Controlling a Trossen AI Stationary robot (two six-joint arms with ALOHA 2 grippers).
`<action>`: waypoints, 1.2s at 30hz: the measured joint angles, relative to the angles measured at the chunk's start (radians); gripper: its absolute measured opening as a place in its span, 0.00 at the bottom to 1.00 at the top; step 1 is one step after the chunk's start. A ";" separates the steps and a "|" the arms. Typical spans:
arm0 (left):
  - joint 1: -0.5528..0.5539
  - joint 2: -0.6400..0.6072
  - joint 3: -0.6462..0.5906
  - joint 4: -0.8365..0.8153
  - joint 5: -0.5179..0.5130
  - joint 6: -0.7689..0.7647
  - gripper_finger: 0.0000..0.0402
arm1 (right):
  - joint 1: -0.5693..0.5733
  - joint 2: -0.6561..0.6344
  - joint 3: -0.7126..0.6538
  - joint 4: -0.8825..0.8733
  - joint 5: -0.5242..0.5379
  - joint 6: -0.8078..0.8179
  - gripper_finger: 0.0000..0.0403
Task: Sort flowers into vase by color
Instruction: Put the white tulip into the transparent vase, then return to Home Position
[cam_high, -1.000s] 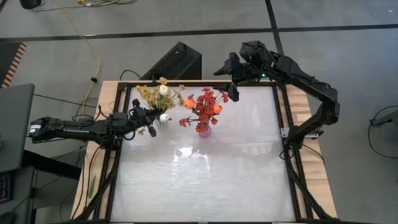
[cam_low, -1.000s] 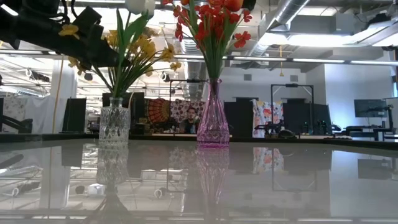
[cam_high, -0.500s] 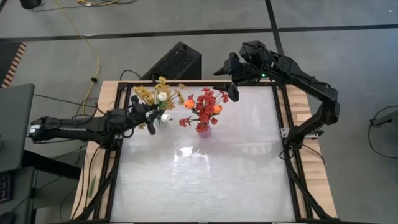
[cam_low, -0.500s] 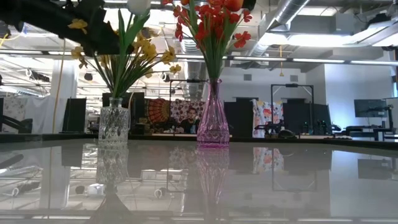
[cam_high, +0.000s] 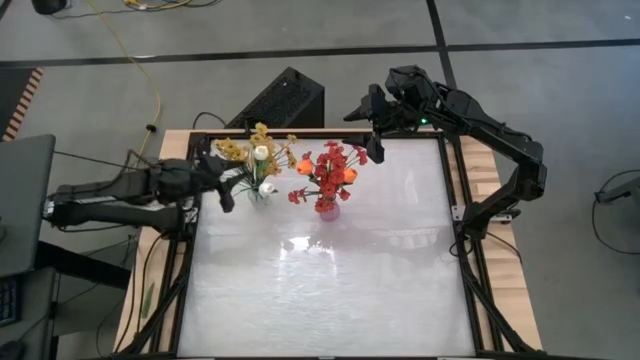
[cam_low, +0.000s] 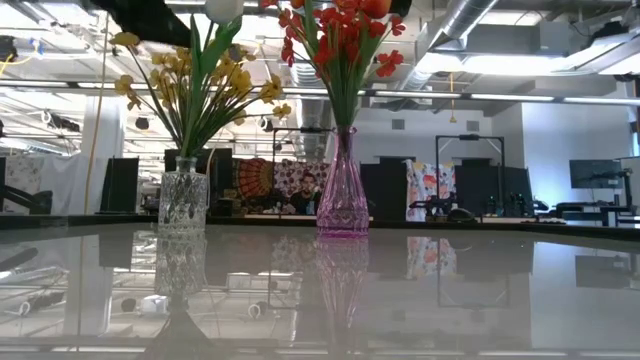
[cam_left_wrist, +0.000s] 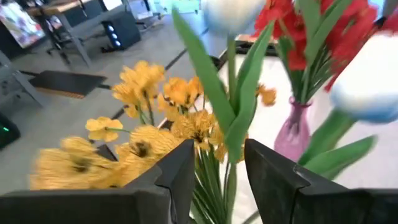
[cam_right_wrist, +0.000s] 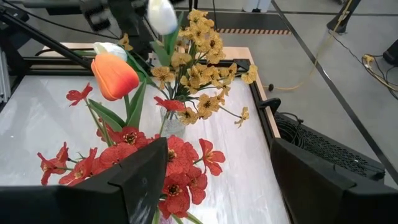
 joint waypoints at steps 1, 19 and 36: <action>0.000 0.000 0.030 -0.036 0.010 -0.014 0.32 | 0.001 0.000 0.000 0.000 0.000 0.000 0.77; 0.006 0.337 0.342 0.324 0.057 0.255 0.34 | 0.009 0.000 0.000 0.037 0.000 0.012 0.77; 0.064 0.529 0.610 -0.185 0.073 0.078 0.35 | 0.008 0.000 0.000 -0.025 0.000 0.026 0.77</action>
